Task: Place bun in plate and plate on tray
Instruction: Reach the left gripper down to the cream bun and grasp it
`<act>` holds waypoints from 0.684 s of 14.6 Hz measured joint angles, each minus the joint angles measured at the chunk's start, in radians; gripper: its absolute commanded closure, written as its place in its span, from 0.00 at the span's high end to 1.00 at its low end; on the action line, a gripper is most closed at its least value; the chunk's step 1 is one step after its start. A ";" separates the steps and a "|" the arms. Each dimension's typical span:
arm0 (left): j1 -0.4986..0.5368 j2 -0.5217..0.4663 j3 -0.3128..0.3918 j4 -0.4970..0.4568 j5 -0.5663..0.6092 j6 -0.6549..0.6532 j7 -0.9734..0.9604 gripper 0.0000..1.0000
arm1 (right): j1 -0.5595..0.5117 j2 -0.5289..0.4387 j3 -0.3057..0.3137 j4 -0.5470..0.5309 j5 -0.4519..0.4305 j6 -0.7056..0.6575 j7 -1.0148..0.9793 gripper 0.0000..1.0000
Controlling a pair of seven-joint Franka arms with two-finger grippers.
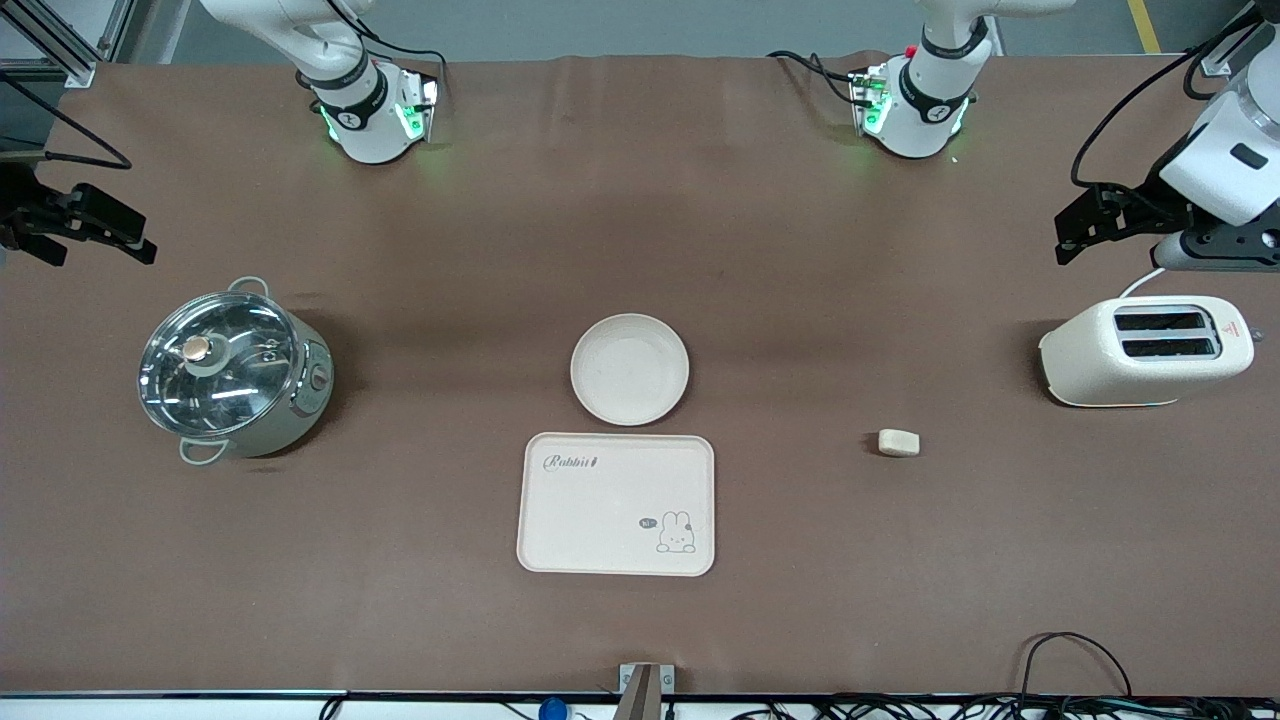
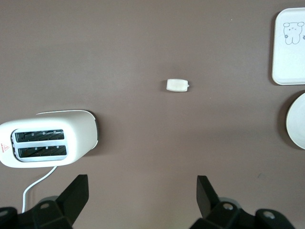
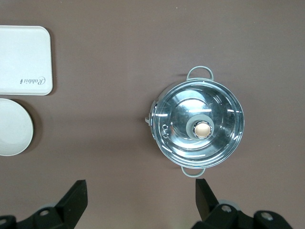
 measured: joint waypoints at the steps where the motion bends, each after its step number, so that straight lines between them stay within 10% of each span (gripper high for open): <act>1: 0.000 0.000 0.000 0.000 0.000 -0.001 0.000 1.00 | 0.000 0.000 0.000 0.000 0.000 0.000 0.000 1.00; 10: -0.012 0.134 -0.003 -0.021 0.000 0.068 0.000 1.00 | 0.018 0.000 0.002 0.000 0.000 0.003 0.000 1.00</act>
